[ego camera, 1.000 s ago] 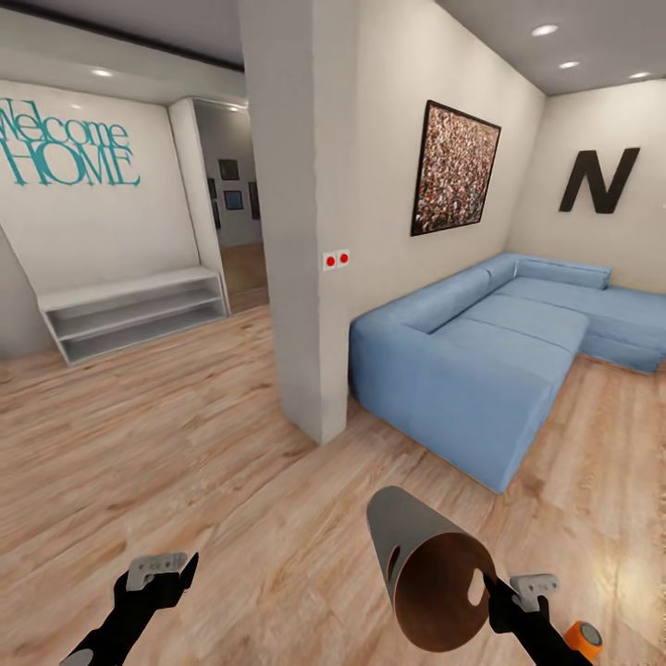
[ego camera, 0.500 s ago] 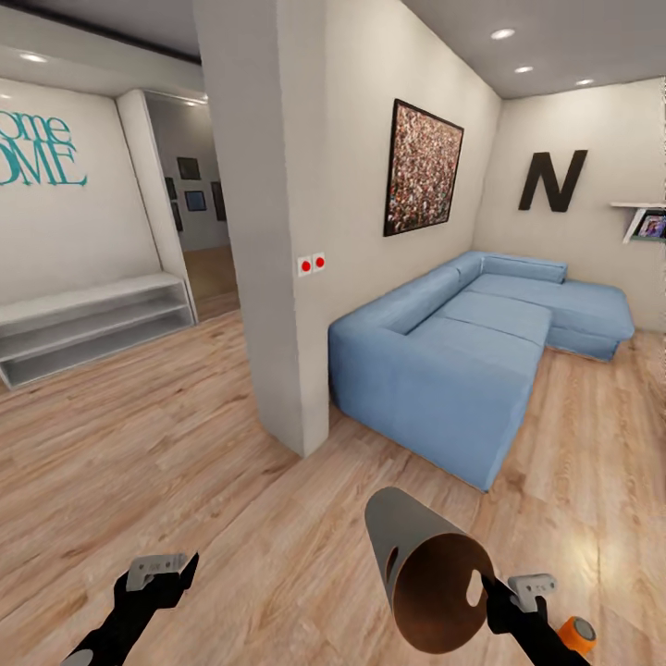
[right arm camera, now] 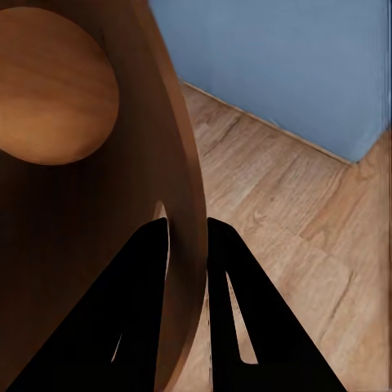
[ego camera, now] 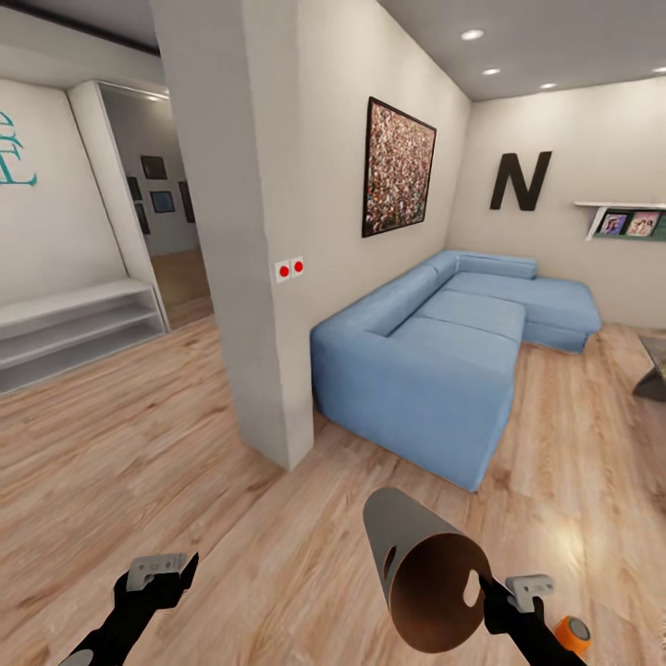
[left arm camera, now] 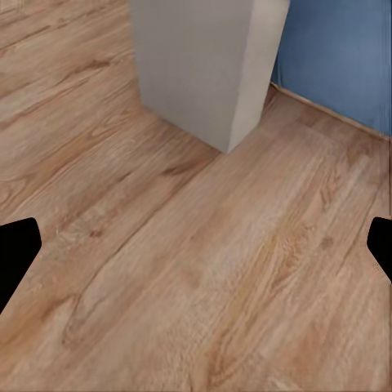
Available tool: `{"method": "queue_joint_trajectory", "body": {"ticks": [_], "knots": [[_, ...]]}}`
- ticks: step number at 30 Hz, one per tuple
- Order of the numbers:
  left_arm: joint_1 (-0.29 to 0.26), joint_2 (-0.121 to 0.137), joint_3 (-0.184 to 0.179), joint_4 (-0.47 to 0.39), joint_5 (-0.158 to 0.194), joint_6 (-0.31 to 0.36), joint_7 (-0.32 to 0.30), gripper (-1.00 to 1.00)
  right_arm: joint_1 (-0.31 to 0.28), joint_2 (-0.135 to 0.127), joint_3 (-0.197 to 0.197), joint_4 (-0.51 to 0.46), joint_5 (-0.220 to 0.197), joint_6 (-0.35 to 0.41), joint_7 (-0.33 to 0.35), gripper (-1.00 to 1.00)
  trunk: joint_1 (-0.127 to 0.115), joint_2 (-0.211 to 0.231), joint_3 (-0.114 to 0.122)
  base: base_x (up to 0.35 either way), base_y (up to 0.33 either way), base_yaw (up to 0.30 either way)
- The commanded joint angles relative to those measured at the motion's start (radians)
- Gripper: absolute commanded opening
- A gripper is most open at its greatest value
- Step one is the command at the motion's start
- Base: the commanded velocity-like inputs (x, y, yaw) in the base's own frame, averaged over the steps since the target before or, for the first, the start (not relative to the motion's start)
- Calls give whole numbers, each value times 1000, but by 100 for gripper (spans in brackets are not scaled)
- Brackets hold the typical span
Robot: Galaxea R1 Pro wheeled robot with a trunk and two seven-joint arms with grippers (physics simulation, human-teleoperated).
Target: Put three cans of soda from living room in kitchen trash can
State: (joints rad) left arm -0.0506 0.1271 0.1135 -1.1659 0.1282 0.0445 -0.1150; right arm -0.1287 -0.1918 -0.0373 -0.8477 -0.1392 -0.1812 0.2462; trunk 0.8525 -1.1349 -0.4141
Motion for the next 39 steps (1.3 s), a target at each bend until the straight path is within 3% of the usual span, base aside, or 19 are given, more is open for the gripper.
{"method": "queue_joint_trajectory", "body": {"ticks": [1, 26, 33, 39], "knots": [[0, 0, 0, 0, 0, 0, 0, 100, 0, 0, -1, -2, -6, 0, 9, -100, 0, 0, 0, 180, 74, -247], [0, 0, -1, 0, -1, 0, -1, 100, 0, 2, -3, -2, -6, -1, 10, -100, 0, 0, 11, 146, 10, -252], [0, 0, -57, 0, -1, -2, 2, 100, -1, 2, -3, -2, -6, -1, 10, -100, 0, 0, 14, 198, -109, -253], [0, 0, -71, 0, -2, -22, 3, 100, 0, 2, -2, -2, -6, 1, 4, -100, 0, 0, 11, 252, -173, -231]]}}
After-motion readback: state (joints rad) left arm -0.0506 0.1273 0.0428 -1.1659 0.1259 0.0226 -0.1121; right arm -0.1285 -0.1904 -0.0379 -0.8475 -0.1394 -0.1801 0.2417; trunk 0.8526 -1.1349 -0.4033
